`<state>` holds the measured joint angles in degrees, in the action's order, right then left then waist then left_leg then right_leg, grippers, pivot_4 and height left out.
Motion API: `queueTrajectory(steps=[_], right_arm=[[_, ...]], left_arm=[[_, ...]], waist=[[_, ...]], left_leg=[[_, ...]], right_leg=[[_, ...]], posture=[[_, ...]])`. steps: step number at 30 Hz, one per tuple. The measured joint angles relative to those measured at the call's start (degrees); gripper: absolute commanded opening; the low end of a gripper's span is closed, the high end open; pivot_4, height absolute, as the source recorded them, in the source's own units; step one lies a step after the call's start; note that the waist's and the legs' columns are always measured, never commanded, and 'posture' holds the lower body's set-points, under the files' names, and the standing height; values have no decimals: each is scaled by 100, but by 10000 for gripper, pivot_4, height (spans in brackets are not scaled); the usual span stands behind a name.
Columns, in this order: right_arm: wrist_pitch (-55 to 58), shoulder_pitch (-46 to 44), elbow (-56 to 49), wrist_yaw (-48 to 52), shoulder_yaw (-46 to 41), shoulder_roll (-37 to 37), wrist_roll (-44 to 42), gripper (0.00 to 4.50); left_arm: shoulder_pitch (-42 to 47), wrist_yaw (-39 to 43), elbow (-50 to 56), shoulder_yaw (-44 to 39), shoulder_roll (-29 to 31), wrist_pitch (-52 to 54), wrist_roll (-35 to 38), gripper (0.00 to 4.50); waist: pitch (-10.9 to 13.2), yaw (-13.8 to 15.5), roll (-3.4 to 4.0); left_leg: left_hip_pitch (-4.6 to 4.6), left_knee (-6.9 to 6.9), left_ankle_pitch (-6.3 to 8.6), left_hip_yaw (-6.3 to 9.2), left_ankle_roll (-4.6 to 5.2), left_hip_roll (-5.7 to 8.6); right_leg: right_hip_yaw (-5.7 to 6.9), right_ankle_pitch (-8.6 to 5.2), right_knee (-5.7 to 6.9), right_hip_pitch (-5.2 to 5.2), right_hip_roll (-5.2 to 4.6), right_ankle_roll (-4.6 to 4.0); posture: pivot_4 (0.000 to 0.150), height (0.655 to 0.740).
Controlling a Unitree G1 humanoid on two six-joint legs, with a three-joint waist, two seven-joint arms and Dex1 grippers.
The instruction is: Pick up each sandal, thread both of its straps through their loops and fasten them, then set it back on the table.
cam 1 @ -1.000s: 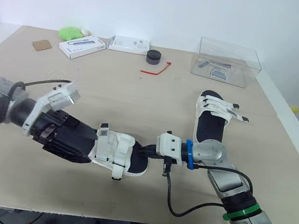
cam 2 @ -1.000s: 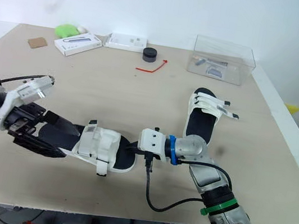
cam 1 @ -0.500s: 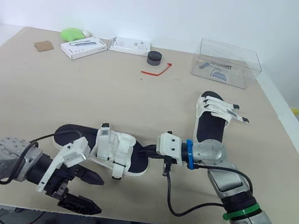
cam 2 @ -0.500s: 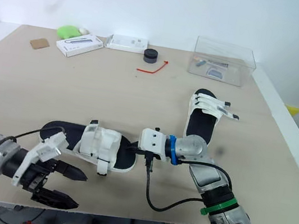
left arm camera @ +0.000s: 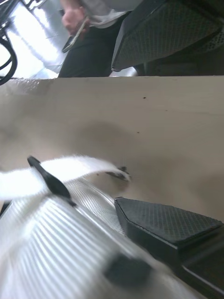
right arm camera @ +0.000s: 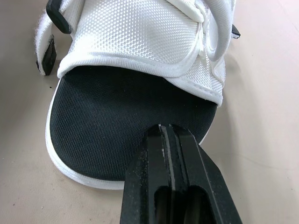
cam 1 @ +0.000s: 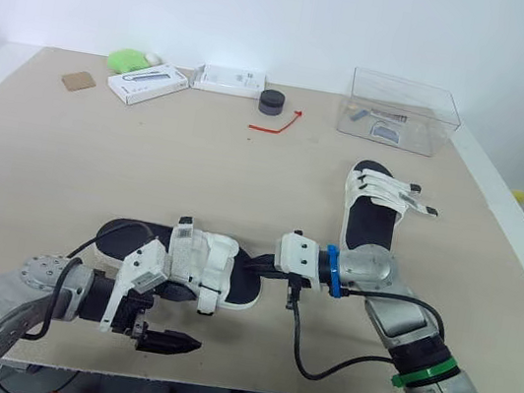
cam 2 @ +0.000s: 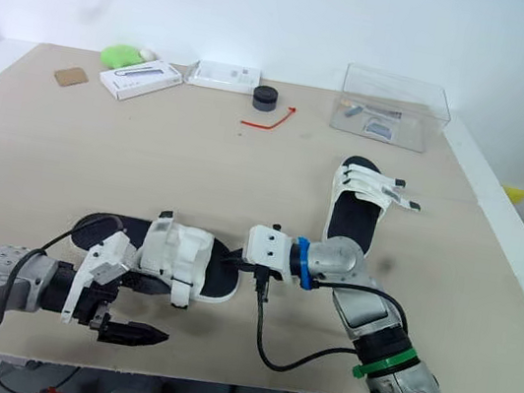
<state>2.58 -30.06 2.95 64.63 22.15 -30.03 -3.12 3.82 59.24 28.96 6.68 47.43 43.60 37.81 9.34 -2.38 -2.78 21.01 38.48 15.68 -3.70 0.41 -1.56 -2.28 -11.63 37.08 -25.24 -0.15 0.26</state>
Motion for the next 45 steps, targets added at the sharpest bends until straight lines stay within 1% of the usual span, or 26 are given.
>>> queueTrajectory(steps=[4,11,12,13,14,15,17,20,21,27,32,38,39,42,45], right_arm=[[3,-7,26,7,-9,-2,3,0],[28,-4,57,-19,-16,-2,28,0],[30,-2,55,-19,-19,-2,31,0],[31,0,51,-20,-19,-2,33,0],[31,1,45,-21,-20,-2,32,0],[31,2,37,-20,-24,-2,32,0],[30,3,14,-17,-28,-2,32,0],[30,4,3,-15,-26,-2,32,0],[31,4,8,-16,-27,-2,35,0],[26,4,18,-8,-30,-5,75,0],[6,3,19,-11,-31,-4,103,0],[-8,3,0,-26,-26,14,105,0],[-19,9,1,-31,-19,27,105,0],[-41,14,-1,-29,-11,28,104,0],[-53,20,1,-32,-11,29,105,0]], left_arm=[[324,156,-302,330,-141,3,-141,44436],[549,237,-600,558,-402,-21,-278,44436],[580,251,-621,602,-427,-51,-307,39352],[599,246,-657,614,-469,-80,-340,37041],[627,241,-725,617,-530,-88,-366,32232],[652,245,-763,620,-564,-100,-376,29047],[735,254,-799,622,-594,-135,-399,18821],[794,239,-829,593,-687,-174,-399,5921],[823,226,-851,570,-749,-215,-403,510],[900,84,-968,515,-995,-264,-461,510],[917,106,-993,514,-1006,-273,-513,510],[614,305,-717,336,-588,-266,-387,510],[444,404,-568,194,-412,-267,-337,510],[186,531,-361,-5,-130,-303,-257,510],[-101,645,-145,-109,57,-505,-248,510]], waist=[[0,1,0],[0,15,0],[0,17,0],[0,19,0],[0,19,0],[0,19,0],[0,20,0],[0,20,0],[0,22,0],[0,71,0],[0,100,0],[0,92,-1],[1,80,-1],[1,82,0],[1,85,1]], left_leg=[[0,4,-2,-2,2,4],[0,10,-14,-3,15,16],[-1,9,-15,-3,16,17],[-1,9,-15,-3,16,17],[0,9,-15,-3,16,17],[0,9,-15,-2,16,16],[2,6,-15,-1,16,13],[3,4,-14,2,16,13],[4,4,-15,2,16,13],[4,8,-15,-2,16,17],[3,8,-15,-1,17,17],[5,4,-12,-4,13,1],[5,2,-11,-3,13,-2],[5,-6,-8,3,12,-10],[4,-6,-7,5,11,-11]], right_leg=[[-2,5,0,2,-1,9],[-6,17,0,6,-11,21],[-7,17,0,7,-12,21],[-7,17,0,7,-11,21],[-7,18,0,6,-10,20],[-7,18,0,5,-9,19],[-6,17,0,3,-6,16],[-4,16,0,2,-6,15],[-4,17,0,3,-7,15],[-8,20,-1,4,-11,20],[-7,20,-1,4,-10,19],[-9,15,-2,-3,-8,10],[-7,11,0,-6,-7,3],[1,6,-1,-7,-4,-5],[4,2,-1,-7,-4,-12]], posture=[[1500,7400],[1500,7400],[1500,7400],[1500,7400],[1500,7400],[1500,7400],[1500,7400],[1500,7400],[1500,7400],[1500,7400],[1500,7400],[1500,7400],[1500,7400],[1500,7400],[1500,7400]])
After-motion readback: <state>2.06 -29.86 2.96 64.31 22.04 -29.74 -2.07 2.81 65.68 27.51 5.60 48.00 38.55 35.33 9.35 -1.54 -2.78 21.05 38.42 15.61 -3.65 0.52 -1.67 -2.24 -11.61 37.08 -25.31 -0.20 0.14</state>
